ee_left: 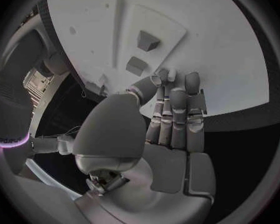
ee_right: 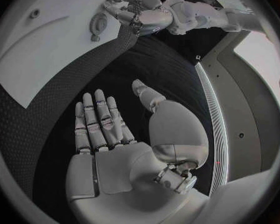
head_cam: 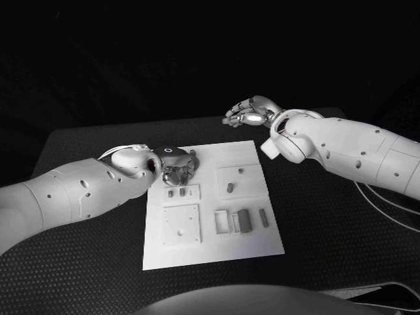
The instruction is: Assemble the parts on the task board
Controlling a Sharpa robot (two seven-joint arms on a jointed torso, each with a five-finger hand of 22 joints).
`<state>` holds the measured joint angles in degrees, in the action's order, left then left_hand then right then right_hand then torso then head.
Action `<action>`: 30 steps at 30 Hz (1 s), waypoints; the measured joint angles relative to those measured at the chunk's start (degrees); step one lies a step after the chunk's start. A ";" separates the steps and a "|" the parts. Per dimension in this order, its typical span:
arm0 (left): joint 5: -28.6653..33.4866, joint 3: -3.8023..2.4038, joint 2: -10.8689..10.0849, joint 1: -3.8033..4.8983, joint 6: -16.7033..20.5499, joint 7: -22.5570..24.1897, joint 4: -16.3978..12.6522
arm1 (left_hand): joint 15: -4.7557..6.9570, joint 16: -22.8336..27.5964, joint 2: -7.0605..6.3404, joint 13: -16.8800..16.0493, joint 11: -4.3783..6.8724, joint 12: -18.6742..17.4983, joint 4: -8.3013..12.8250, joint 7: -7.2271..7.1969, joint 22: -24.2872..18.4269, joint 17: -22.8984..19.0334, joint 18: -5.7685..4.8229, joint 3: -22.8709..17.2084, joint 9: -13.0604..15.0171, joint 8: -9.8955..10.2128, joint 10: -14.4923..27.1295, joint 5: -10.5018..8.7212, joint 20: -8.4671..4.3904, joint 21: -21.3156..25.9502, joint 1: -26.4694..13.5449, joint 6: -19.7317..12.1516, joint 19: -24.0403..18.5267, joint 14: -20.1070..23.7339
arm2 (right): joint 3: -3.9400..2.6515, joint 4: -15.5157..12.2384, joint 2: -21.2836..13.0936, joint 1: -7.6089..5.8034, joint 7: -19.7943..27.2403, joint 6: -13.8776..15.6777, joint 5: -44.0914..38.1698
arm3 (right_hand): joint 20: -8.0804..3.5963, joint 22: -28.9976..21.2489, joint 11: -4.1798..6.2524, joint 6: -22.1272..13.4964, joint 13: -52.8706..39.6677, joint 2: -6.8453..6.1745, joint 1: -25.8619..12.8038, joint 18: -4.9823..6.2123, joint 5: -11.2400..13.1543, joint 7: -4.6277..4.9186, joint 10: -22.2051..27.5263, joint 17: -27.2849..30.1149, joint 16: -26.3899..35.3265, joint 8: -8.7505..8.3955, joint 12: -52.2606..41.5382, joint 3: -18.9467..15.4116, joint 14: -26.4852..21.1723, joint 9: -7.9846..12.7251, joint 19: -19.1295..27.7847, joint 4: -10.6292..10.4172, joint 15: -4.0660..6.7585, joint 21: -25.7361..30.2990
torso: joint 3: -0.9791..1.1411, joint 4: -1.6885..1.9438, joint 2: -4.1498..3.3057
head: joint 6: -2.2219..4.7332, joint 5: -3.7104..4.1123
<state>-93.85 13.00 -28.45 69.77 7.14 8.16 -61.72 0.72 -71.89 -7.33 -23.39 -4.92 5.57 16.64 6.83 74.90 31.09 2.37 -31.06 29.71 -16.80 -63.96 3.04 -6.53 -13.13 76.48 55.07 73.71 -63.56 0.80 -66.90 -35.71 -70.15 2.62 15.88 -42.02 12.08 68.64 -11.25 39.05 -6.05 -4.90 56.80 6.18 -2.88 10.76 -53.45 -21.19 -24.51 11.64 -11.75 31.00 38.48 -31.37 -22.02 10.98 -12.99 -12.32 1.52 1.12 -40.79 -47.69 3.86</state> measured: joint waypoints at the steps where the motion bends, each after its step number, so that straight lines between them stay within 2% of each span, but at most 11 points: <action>1: -0.18 0.03 0.10 0.01 0.03 0.00 0.11 | 0.00 -0.22 -0.15 -0.04 0.14 0.20 0.09 0.00 0.00 0.00 0.13 -0.23 0.00 0.00 0.14 0.00 0.00 0.00 -0.15 0.00 0.00 0.00 | 0.00 0.00 0.01 0.00 0.00 0.00 0.00 | 0.00 0.00 0.00 0.00 0.00 0.00 0.00 0.00 0.00 0.00 0.00 0.00 0.00 0.00 0.00 0.00 0.00 0.00 0.00 0.00 0.00 0.00 | -0.01 -0.01 0.00 | -0.01 0.03; 5: -1.20 0.09 0.38 0.04 0.25 -0.11 0.29 | 0.00 -0.40 -0.28 -0.13 0.19 1.20 0.17 0.01 0.00 0.00 0.18 -0.64 0.00 0.00 0.19 0.00 0.00 0.00 -0.28 0.42 0.00 0.00 | 0.00 0.02 0.05 0.00 0.00 -0.02 0.00 | 0.00 0.00 0.00 0.00 0.00 0.00 0.00 0.00 0.00 0.00 0.00 0.00 0.00 0.00 0.00 0.00 0.00 0.00 0.00 0.00 0.00 0.00 | -0.02 -0.02 -0.01 | -0.03 0.08; 7: -1.76 0.14 0.53 0.04 0.38 -0.21 0.33 | 0.00 -0.39 -0.60 -2.56 0.43 1.46 0.05 0.01 0.00 0.01 0.18 -0.94 0.00 0.00 0.43 0.00 0.00 0.00 0.04 0.42 0.00 0.00 | 0.00 0.03 0.05 0.00 -0.02 -0.03 0.00 | 0.00 0.05 0.00 0.00 0.00 0.00 0.00 0.00 0.00 0.00 0.00 0.00 0.00 0.00 0.00 0.00 0.00 0.00 0.00 0.00 0.00 0.00 | -0.02 -0.03 -0.01 | -0.03 0.12; 14: -3.73 0.19 1.00 0.01 0.69 -0.79 0.38 | 0.20 -0.62 -0.66 -3.79 0.93 3.05 0.08 -0.19 0.04 0.06 0.23 -1.33 -0.01 0.00 0.93 0.00 0.10 0.00 0.10 0.62 -0.09 0.20 | 0.00 0.03 0.05 0.00 -0.05 -0.08 0.01 | 0.00 0.04 0.00 0.00 0.05 0.00 0.00 -0.01 0.00 0.00 0.00 0.00 0.00 0.21 0.00 0.00 0.00 0.00 0.00 0.00 0.00 0.23 | -0.02 -0.01 -0.01 | -0.08 0.20; 18: -4.89 0.21 1.37 -0.02 0.96 -1.10 0.65 | 0.20 -1.10 -1.21 -3.79 1.39 5.43 0.08 -0.19 0.04 0.15 0.37 -1.31 0.01 0.00 1.39 0.00 0.09 -0.48 -0.45 0.62 -0.09 0.20 | 0.00 0.03 0.08 0.00 -0.06 -0.10 0.01 | 0.00 0.04 0.00 0.00 0.05 0.00 0.00 0.00 0.00 0.00 0.00 0.00 0.00 0.21 0.00 0.00 0.00 0.00 0.00 0.00 0.00 0.23 | -0.02 0.00 -0.01 | -0.05 0.22; 21: -5.69 0.21 1.58 -0.05 1.17 -1.36 0.82 | 0.20 -2.22 -1.71 -3.81 1.94 7.98 0.15 -0.19 0.04 0.55 0.78 0.31 0.24 -0.01 2.18 0.00 -0.15 -1.12 -0.96 0.62 0.15 0.20 | 0.00 0.05 0.10 0.00 -0.07 -0.13 0.01 | 0.00 0.04 0.00 0.00 0.05 0.00 0.00 0.00 0.00 0.00 0.00 0.00 0.00 0.21 0.00 0.00 0.00 0.00 0.00 0.00 0.00 0.23 | -0.02 0.03 -0.01 | -0.05 0.23; 23: -6.22 0.22 1.66 -0.05 1.35 -1.51 0.89 | 0.42 -2.90 -1.72 -5.14 1.43 10.06 0.17 -0.19 0.04 0.82 0.81 1.34 0.29 -0.01 3.80 0.01 -0.23 -1.37 -0.96 0.62 0.23 0.41 | 0.00 0.06 0.12 0.00 -0.08 -0.16 0.01 | 0.00 0.04 0.00 0.00 0.05 0.00 0.00 0.00 0.00 0.00 0.00 0.00 0.00 0.21 0.00 0.00 0.00 0.00 0.00 0.00 0.00 0.23 | -0.04 0.04 -0.01 | -0.05 0.23; 25: -6.65 0.21 1.71 -0.05 1.58 -1.66 0.94 | 0.42 -3.28 -1.46 -6.67 0.30 12.19 0.17 -0.19 0.04 0.96 0.80 2.10 0.37 0.00 5.87 0.02 -0.22 -1.79 -1.27 0.62 0.23 0.41 | 0.00 0.07 0.12 0.00 -0.08 -0.19 0.01 | 0.00 0.04 0.00 0.00 0.10 0.00 0.00 0.00 0.00 0.00 0.00 0.00 0.00 0.21 0.00 0.00 0.00 0.00 0.00 0.00 0.00 0.23 | -0.05 0.04 -0.01 | -0.05 0.23; 28: -7.05 0.19 1.76 -0.02 1.86 -1.86 1.00 | 0.62 -3.92 -1.76 -8.92 0.11 15.53 0.14 -0.19 0.03 1.06 0.80 3.39 0.49 0.00 7.85 0.06 -0.22 -2.17 -1.97 0.62 0.23 0.61 | 0.00 0.09 0.12 0.00 -0.09 -0.22 0.02 | 0.00 0.04 0.00 0.00 0.10 0.00 0.00 0.00 0.00 0.00 0.00 0.00 0.00 0.21 0.00 0.00 0.00 0.05 0.00 0.00 0.00 0.23 | -0.05 0.04 -0.01 | -0.05 0.24; 29: -7.25 0.18 1.79 -0.01 2.03 -1.98 1.03 | 0.62 -4.23 -1.62 -10.36 0.13 17.84 0.15 -0.19 0.03 1.19 0.84 4.17 0.53 0.00 8.92 0.06 -0.39 -2.25 -2.41 0.62 0.40 0.61 | 0.00 0.10 0.13 0.00 -0.10 -0.23 0.02 | 0.00 0.08 0.00 0.00 0.10 0.00 0.00 0.00 0.00 0.00 0.00 0.00 0.00 0.21 0.00 -0.10 0.00 0.05 0.00 -0.10 0.00 0.23 | -0.05 0.04 -0.01 | -0.05 0.25; 30: -7.36 0.18 1.80 -0.01 2.12 -2.06 1.04 | 0.74 -4.44 -1.61 -10.98 0.12 18.85 0.07 -0.19 0.03 1.21 1.18 4.39 0.55 0.00 9.52 0.06 -0.44 -2.47 -2.42 0.62 0.45 0.73 | 0.00 0.10 0.13 0.00 -0.10 -0.24 0.02 | 0.00 0.09 0.00 0.00 0.10 0.00 0.00 -0.01 0.00 0.00 0.00 0.00 0.00 0.21 0.00 -0.16 0.00 0.05 0.00 -0.16 0.00 0.23 | -0.05 0.04 -0.01 | -0.05 0.26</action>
<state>-101.20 13.18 -26.65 69.76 9.26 6.10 -60.68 1.45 -76.33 -8.94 -34.37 -4.80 24.42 16.71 6.64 74.94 32.30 3.55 -26.67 30.26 -16.80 -54.43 3.11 -6.97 -15.61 74.06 55.68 74.16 -62.83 0.80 -66.81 -35.58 -70.15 2.52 15.64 -42.01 12.08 68.73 -11.25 39.05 -5.95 -4.90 56.80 6.18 -2.88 10.75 -53.45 -21.19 -24.51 11.85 -11.75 30.84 38.48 -31.32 -22.02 10.82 -12.99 -12.09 1.47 1.16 -40.80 -47.74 4.11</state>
